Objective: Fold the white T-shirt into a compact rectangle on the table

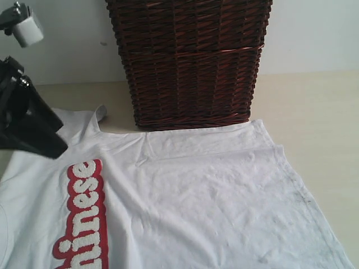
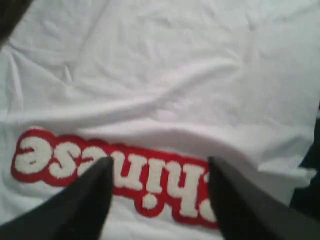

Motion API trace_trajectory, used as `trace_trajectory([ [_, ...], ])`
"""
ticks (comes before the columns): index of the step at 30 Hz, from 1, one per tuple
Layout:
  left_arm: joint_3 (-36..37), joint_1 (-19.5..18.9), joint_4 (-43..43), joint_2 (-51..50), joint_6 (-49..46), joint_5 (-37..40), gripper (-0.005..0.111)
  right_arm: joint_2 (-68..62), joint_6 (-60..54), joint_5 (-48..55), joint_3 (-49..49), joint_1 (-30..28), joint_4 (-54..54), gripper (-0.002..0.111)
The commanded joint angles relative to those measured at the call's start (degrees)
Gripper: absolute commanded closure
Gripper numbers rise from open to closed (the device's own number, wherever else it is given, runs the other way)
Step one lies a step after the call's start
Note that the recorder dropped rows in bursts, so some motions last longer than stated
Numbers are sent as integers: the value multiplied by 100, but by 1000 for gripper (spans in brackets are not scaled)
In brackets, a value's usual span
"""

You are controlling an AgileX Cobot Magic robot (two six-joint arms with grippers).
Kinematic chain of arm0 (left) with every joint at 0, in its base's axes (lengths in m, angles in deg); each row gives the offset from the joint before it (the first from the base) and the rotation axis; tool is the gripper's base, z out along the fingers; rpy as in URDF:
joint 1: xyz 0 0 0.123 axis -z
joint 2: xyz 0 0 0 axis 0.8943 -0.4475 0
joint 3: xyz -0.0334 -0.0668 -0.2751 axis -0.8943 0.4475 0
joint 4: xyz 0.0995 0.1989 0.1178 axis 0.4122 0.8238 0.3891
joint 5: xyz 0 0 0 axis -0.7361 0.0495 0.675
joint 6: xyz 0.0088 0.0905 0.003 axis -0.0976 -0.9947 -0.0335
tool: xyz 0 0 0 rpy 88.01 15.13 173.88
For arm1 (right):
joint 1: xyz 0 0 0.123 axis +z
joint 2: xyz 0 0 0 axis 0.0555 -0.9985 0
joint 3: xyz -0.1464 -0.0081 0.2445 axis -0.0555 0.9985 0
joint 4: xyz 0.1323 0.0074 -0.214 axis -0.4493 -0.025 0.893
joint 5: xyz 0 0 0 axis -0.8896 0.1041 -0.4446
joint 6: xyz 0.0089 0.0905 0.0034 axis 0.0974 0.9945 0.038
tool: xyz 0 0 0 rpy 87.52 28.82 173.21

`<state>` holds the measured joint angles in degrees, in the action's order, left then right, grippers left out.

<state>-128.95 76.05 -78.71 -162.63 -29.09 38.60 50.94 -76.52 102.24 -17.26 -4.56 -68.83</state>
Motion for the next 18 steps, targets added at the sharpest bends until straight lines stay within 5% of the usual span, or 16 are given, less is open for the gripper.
trace_trajectory([
  [1, 406, -5, 1072, 30, 167, 213, 5, 32, -45, -26, 27, 6, 1, 85],
  [10, 1630, -5, 3052, -184, 362, -238, 14, 32, -45, -26, 27, 6, 1, 85],
  [18, 2098, -5, 3243, -257, 339, -961, 14, 32, -45, -26, 27, 6, 1, 85],
])
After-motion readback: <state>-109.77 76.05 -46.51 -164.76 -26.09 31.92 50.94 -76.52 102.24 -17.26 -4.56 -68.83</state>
